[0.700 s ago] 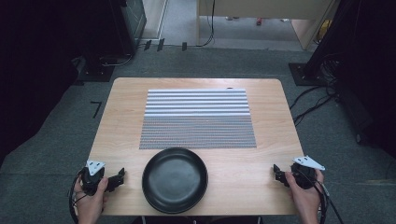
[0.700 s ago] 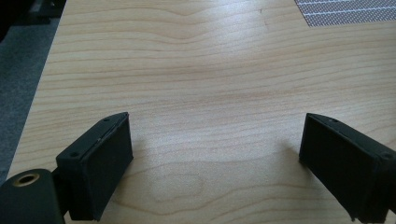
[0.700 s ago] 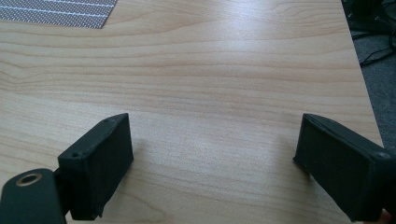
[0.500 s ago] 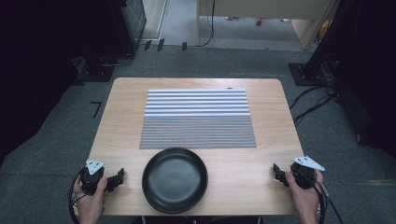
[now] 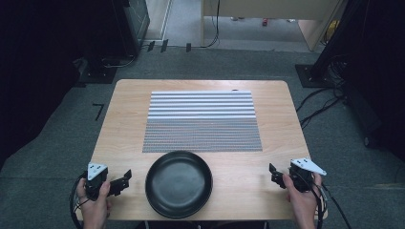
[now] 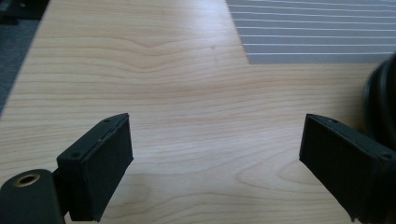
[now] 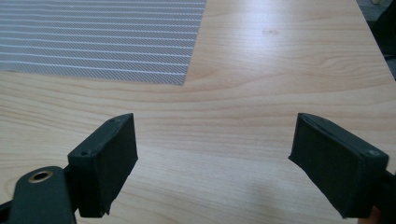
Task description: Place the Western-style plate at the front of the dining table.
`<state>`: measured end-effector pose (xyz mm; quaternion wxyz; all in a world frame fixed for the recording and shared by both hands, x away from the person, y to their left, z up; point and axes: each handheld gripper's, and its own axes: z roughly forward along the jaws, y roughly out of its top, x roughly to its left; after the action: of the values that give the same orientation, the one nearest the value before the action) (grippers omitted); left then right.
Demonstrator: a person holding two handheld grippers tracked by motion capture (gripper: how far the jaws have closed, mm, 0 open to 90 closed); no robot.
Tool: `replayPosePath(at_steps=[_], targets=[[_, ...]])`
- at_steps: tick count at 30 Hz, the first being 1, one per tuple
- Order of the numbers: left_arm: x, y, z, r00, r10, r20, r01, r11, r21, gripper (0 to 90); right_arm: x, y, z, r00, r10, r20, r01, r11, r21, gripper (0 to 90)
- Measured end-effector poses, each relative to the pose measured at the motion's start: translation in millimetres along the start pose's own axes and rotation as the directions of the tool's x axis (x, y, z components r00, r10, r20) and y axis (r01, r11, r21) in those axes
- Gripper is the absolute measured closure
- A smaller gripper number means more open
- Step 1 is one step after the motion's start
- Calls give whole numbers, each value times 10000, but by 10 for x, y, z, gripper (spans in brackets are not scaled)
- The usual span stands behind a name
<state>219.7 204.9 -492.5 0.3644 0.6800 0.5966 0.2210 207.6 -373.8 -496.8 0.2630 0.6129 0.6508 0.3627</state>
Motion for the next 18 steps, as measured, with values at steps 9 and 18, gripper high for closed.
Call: replayPosePath(at_steps=[9,18], targets=[[-200,21,-34,9979,160,628,-155,9998,-85,93,204,56,-38,9976,201,-664,-216,9995,-219,141],[-324,29,-40,9942,204,1054,-194,9998,-102,93,422,96,-43,9951,26,-984,-61,9993,-357,152]])
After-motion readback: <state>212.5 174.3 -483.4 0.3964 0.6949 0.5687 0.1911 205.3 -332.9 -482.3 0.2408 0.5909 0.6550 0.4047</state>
